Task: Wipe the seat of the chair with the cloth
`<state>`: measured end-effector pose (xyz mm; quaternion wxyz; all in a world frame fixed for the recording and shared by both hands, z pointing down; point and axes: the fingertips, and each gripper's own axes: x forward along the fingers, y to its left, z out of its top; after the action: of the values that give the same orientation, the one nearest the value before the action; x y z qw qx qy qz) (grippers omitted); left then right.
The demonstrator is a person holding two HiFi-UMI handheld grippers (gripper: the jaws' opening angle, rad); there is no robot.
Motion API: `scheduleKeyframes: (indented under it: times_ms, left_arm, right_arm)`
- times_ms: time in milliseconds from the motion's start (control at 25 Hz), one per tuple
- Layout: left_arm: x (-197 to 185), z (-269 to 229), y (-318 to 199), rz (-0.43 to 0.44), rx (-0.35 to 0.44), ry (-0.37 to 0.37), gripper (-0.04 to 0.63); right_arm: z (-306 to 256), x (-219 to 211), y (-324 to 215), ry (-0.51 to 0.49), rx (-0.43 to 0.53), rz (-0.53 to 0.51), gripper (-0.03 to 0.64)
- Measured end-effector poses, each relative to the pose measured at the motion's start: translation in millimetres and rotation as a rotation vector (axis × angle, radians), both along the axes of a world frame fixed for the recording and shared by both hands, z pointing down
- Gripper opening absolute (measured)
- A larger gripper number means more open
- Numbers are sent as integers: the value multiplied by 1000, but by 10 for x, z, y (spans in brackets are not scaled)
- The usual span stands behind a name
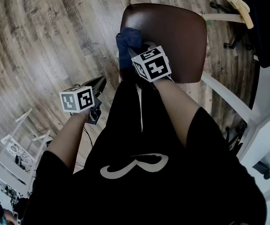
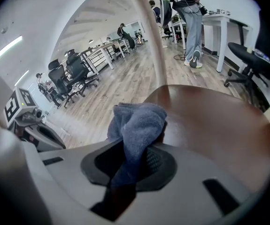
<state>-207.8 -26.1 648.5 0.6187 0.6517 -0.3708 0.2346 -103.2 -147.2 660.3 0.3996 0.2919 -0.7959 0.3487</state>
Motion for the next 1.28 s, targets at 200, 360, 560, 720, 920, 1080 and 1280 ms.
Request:
scheduleKeyframes:
  times_ms: [200, 360, 560, 720, 920, 1080, 1280]
  left_arm:
    - [-2, 31, -35, 4, 2, 1, 14]
    - [-7, 39, -52, -10, -3, 1, 14]
    - [-43, 46, -36, -16, -12, -10, 14]
    - [-4, 18, -44, -7, -13, -7, 14]
    - [77, -43, -84, 27, -2, -2, 14]
    - [171, -59, -145, 50, 7, 3, 14]
    - [228, -77, -196, 83, 10, 9, 14]
  right_arm:
    - [-4, 154, -6, 3, 2, 17, 77]
    - [2, 320, 5, 12, 3, 34, 77]
    - [7, 601, 28, 34, 19, 58, 77]
    - [5, 821, 20, 55, 29, 73, 77]
    - [10, 1112, 41, 90, 32, 105, 77]
    - [10, 1330, 54, 108, 34, 132, 77]
    - [18, 1524, 62, 129, 39, 134, 77]
